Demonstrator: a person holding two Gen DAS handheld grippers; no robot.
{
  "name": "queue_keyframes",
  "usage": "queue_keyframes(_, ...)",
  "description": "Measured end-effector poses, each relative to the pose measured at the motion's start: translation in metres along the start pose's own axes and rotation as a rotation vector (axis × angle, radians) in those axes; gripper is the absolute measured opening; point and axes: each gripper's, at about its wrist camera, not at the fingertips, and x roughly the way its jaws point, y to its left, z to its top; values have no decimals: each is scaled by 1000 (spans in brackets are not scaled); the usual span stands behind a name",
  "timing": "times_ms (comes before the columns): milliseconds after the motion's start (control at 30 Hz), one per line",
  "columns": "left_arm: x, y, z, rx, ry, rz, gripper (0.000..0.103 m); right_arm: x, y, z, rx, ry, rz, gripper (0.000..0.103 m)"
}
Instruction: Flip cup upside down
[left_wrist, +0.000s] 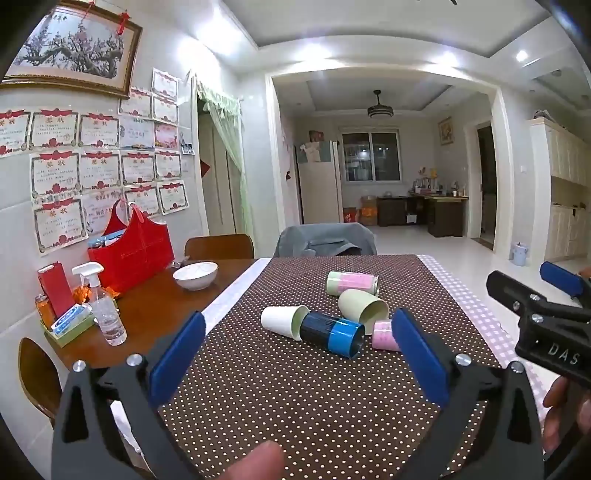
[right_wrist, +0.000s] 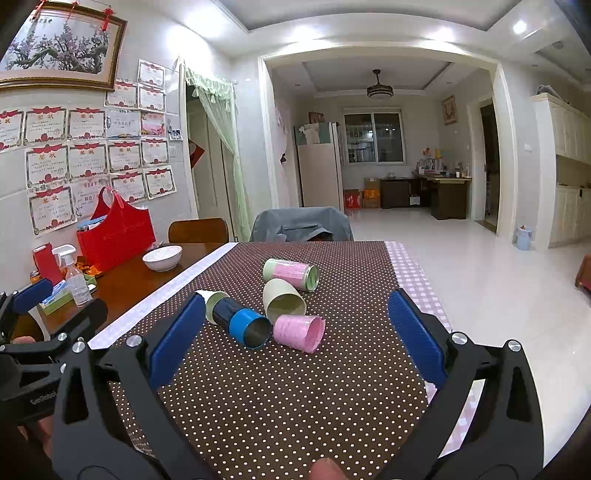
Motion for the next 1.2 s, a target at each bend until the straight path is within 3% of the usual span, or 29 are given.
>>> queue_keyframes(400, -3, 7, 2, -13, -61, 0, 99, 2, 2, 2, 1, -15, -4, 97)
queue_keyframes(1200, 14, 10, 21, -34, -55, 21, 99, 20, 8, 30, 1, -52, 29, 97)
